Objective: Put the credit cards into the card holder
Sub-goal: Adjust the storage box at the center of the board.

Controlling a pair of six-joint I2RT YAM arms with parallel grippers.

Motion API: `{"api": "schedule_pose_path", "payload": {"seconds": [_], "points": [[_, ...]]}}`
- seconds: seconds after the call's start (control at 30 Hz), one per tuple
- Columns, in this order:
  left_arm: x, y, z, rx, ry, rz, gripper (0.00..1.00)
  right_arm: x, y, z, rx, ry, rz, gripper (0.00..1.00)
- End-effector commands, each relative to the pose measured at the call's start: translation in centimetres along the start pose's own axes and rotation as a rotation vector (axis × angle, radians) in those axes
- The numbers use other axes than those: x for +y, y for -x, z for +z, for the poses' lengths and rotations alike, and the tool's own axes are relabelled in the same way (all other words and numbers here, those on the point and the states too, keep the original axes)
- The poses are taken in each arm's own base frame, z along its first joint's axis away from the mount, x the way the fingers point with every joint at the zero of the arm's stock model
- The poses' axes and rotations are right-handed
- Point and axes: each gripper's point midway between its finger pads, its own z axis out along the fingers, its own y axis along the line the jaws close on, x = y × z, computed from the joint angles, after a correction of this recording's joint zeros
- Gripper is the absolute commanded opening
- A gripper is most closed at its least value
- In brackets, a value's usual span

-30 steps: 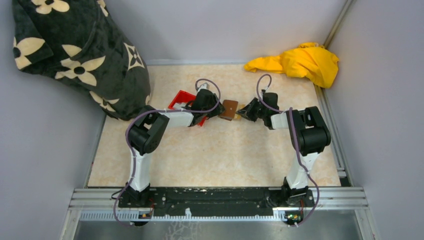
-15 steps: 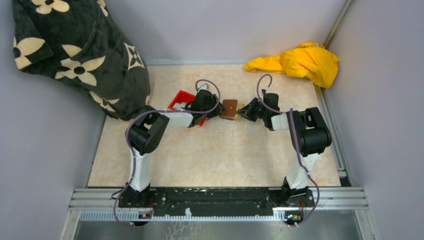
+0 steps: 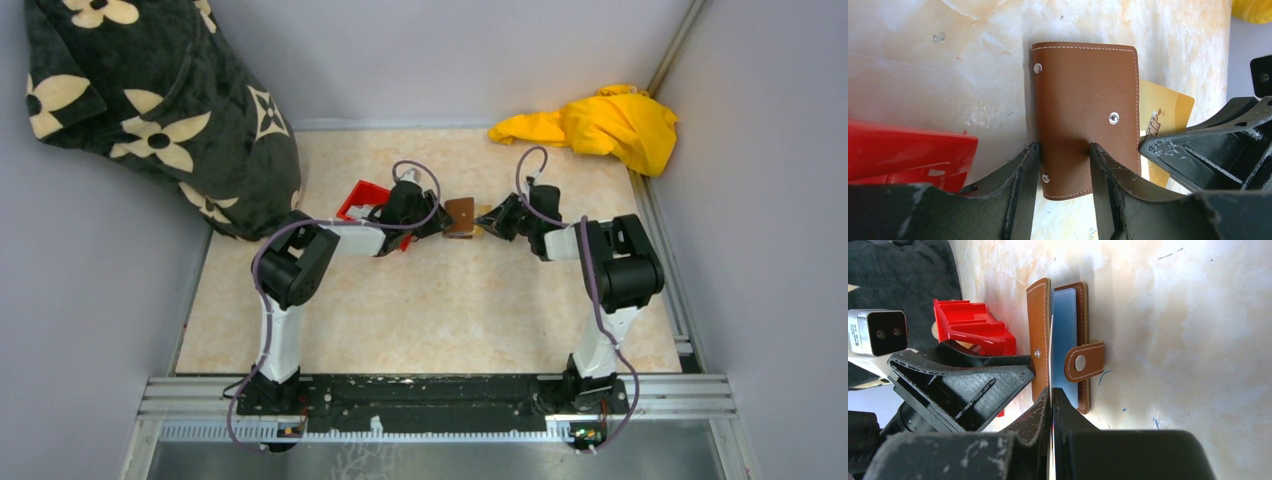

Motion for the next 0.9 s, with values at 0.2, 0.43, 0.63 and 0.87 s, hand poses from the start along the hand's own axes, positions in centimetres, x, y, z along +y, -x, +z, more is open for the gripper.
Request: {"api": "schedule_pose_path", "payload": {"seconds": [0.2, 0.43, 0.63, 0.87], "points": [[0.1, -6.0, 1.1, 0.192, -0.058, 0.064, 0.47, 3.1, 1.5, -1.3, -0.037, 0.073, -0.115, 0.00], [-2.1, -7.4, 2.0, 0.233, -0.141, 0.114, 0.47, 1.8, 1.2, -2.0, -0.036, 0.019, -0.149, 0.00], [-4.1, -8.7, 2.6, 0.269, -0.214, 0.145, 0.47, 0.9, 1.3, -2.7, -0.042, -0.033, -0.188, 0.00], [-6.6, -9.6, 3.3, 0.302, -0.294, 0.166, 0.47, 0.5, 1.8, -3.5, -0.061, -0.090, -0.238, 0.00]]}}
